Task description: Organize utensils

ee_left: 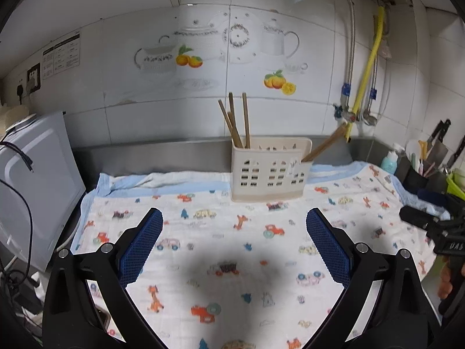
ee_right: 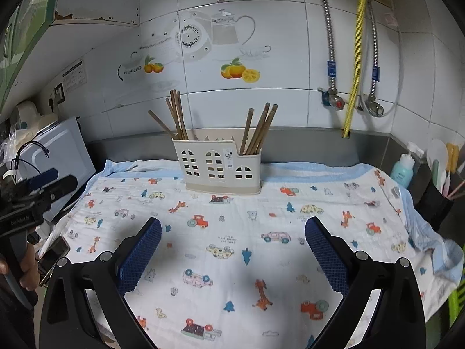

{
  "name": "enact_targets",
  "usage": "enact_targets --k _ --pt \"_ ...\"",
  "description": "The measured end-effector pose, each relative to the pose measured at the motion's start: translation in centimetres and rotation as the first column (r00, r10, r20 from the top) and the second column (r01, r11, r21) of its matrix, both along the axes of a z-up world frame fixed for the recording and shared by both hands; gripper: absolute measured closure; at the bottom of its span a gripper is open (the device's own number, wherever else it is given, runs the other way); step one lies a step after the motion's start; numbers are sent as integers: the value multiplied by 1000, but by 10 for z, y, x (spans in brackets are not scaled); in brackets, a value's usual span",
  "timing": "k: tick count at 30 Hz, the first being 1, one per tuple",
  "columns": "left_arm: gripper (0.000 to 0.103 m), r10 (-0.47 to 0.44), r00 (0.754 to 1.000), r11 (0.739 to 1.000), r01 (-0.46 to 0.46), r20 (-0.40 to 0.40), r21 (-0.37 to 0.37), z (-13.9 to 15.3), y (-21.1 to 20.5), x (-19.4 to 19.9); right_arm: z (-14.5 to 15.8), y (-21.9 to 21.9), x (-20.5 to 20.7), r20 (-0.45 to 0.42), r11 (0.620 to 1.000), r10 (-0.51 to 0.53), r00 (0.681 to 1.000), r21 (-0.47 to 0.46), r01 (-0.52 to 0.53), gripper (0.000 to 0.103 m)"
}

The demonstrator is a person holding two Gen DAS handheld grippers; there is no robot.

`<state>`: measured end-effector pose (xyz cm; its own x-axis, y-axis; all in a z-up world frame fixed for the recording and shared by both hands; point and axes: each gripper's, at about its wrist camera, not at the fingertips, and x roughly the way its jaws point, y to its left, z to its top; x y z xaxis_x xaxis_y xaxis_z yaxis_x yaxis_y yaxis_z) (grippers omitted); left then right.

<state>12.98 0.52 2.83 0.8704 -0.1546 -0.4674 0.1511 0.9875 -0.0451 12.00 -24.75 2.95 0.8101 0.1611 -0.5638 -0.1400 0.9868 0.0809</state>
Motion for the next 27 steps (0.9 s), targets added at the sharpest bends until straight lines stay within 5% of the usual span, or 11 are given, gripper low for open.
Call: enact_targets --k 27 --pt "5 -29 999 1000 29 -17 13 -21 1 -54 -12 7 -50 -1 1000 -6 1000 -29 6 7"
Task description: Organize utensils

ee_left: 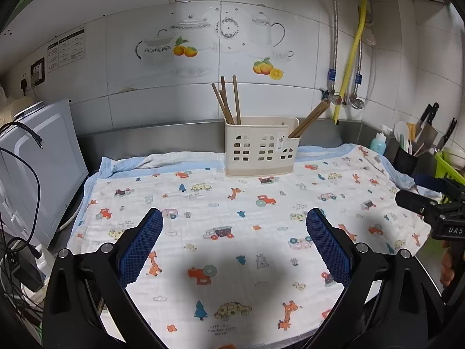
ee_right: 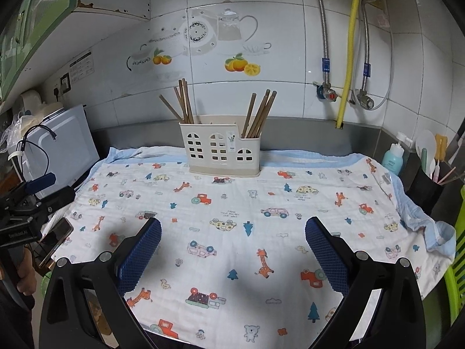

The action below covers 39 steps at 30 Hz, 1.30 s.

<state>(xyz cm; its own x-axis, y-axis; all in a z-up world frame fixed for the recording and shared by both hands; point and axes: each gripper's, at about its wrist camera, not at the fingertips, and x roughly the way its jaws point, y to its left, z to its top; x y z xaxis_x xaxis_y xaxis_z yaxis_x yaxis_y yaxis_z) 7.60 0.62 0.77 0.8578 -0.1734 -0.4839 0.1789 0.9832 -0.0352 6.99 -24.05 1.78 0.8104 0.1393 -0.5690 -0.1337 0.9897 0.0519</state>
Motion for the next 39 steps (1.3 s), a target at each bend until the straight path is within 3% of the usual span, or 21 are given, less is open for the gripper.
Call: enact_targets --k 39 --pt "5 0 1000 1000 0 -19 -5 -6 1 -2 0 11 -3 2 1000 15 1000 -14 -15 7"
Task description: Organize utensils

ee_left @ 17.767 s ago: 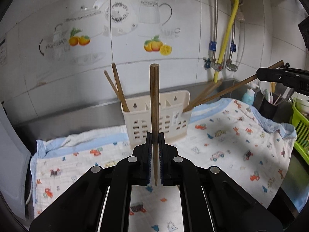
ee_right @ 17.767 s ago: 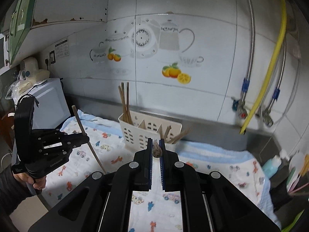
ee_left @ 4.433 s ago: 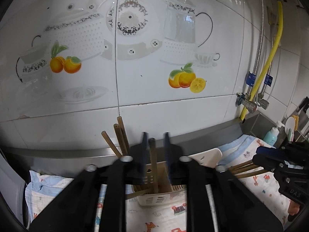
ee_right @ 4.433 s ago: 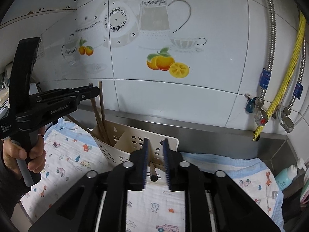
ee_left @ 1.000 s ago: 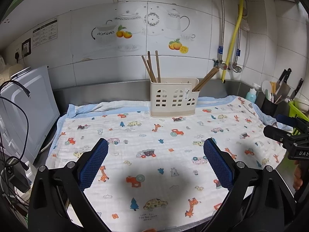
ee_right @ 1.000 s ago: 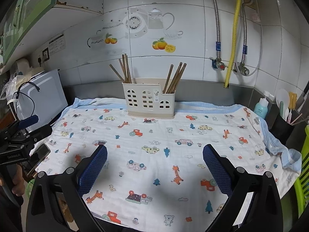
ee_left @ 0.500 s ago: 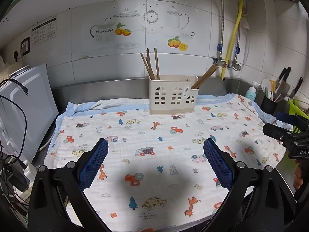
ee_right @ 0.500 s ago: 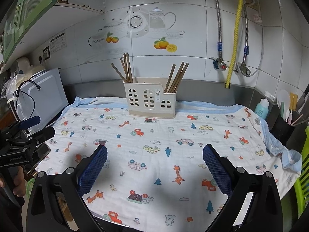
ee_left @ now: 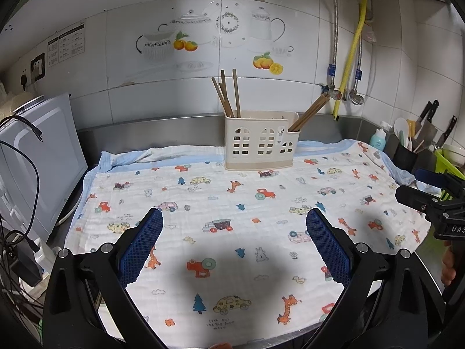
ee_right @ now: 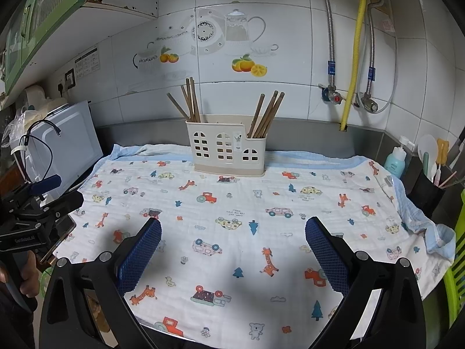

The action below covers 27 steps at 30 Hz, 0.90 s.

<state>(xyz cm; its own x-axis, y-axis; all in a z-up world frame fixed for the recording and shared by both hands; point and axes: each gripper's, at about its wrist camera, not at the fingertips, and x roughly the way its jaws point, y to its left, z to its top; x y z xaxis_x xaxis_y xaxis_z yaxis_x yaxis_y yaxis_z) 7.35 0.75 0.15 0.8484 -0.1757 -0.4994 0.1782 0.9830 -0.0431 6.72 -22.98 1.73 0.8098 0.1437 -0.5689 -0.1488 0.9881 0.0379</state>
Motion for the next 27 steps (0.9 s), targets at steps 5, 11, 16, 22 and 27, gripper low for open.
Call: enact_targets --k 5,11,16,22,27 --pt "5 0 1000 1000 0 0 0 0 -1 0 0 -1 0 2 1000 -2 1000 0 2 7" --pt "5 -2 1000 1000 2 -1 0 0 -1 0 1 1 -1 3 1000 3 1000 -1 -3 7" --pt "5 -1 1000 1000 1 -1 -2 0 -1 0 1 2 -1 3 1000 3 1000 1 -3 7" --pt "5 0 1000 1000 0 -4 -1 -1 -2 0 1 2 -1 3 1000 4 1000 0 -4 7" --pt "5 -3 1000 1000 3 -3 0 -2 -3 0 1 2 -1 1 1000 4 1000 1 -4 7"
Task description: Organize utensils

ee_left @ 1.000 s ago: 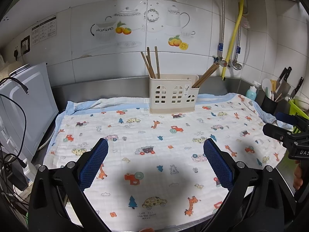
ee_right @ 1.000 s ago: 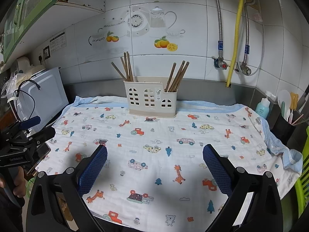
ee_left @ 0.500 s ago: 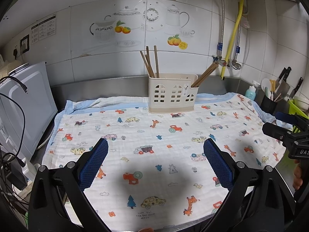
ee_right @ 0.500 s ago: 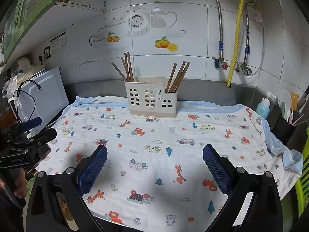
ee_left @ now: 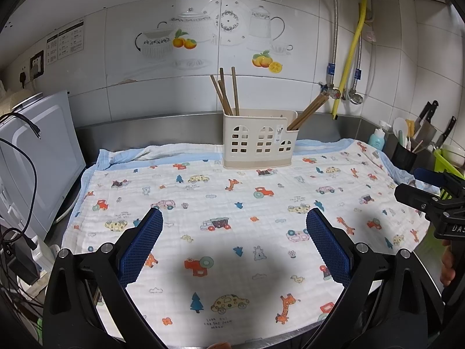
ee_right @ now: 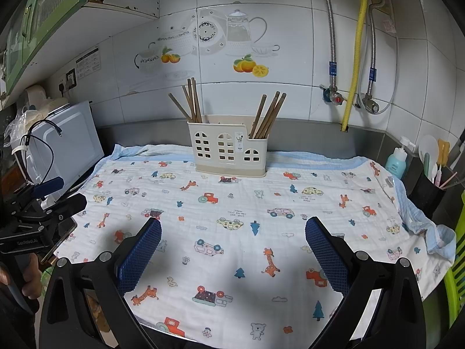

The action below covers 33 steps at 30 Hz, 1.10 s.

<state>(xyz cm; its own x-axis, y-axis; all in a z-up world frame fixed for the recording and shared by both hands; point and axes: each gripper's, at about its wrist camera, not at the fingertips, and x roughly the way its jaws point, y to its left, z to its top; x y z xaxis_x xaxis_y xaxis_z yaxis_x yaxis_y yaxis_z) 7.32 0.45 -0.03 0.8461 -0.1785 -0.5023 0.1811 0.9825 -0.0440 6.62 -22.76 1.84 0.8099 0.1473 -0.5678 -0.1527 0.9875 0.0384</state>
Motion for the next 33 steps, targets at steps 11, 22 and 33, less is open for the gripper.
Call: enact_targets --k 11,22,33 --pt "5 -2 1000 1000 2 -8 1 -4 -1 1 -1 1 -1 -2 1000 0 1000 2 0 7" --pt "5 0 1000 1000 0 -11 -1 -5 -1 2 -2 2 0 -6 1000 0 1000 0 0 7" --pt "5 0 1000 1000 0 -11 0 -6 -2 2 -3 1 1 -5 1000 4 1000 2 -4 7"
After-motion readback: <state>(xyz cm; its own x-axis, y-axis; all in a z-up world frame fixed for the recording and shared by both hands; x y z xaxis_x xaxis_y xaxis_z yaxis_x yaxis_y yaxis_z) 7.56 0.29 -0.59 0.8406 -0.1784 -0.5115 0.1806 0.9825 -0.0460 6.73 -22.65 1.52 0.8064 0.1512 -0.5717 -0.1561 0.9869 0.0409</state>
